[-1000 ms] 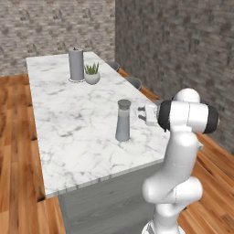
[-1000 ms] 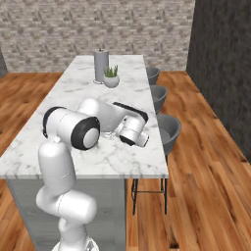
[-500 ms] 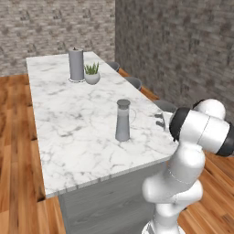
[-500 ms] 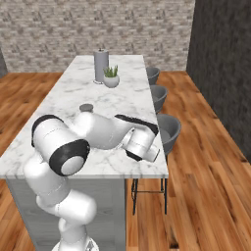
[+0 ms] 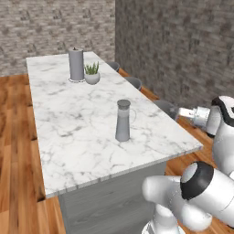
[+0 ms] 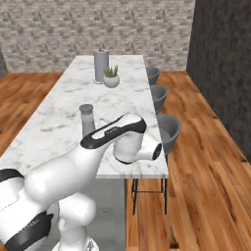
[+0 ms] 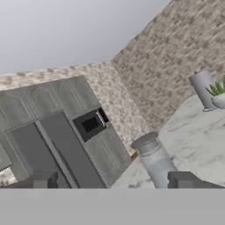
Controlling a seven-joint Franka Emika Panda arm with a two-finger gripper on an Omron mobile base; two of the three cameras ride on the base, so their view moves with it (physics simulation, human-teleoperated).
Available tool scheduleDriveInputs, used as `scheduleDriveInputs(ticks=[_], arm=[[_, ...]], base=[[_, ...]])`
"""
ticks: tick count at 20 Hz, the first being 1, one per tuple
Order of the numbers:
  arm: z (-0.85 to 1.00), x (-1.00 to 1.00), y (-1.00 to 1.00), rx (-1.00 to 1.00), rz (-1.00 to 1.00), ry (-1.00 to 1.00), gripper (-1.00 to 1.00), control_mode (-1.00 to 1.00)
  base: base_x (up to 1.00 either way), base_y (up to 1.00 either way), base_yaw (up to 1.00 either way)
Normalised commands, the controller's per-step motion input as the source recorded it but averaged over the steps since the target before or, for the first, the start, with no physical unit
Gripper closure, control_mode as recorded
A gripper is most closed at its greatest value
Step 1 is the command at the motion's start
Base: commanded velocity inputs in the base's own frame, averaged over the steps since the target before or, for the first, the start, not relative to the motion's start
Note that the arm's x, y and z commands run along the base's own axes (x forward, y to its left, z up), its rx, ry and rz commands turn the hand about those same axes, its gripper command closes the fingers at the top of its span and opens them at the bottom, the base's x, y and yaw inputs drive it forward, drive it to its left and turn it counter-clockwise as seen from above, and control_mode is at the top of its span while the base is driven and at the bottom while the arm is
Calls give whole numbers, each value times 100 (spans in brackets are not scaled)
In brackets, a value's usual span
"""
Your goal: Place the pitcher and cup on the dining counter for serving.
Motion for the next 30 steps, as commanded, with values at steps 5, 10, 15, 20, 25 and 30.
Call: scheduleDriveInputs(ticks=[5, 10, 15, 20, 25, 30], arm=[[12, -26, 0, -22, -38, 78, -100, -100], [0, -10, 12, -43, -34, 85, -100, -100], [14, 9, 35, -39, -28, 59, -100, -100], [0, 4, 0, -1, -2, 3, -100, -100], [0, 0, 0, 0, 0, 0, -100, -100], [0, -3, 0, 0, 0, 0, -100, -100]], base=[[0, 0, 0], [0, 0, 0], [0, 0, 0], [0, 0, 0], [0, 0, 0], [0, 0, 0]])
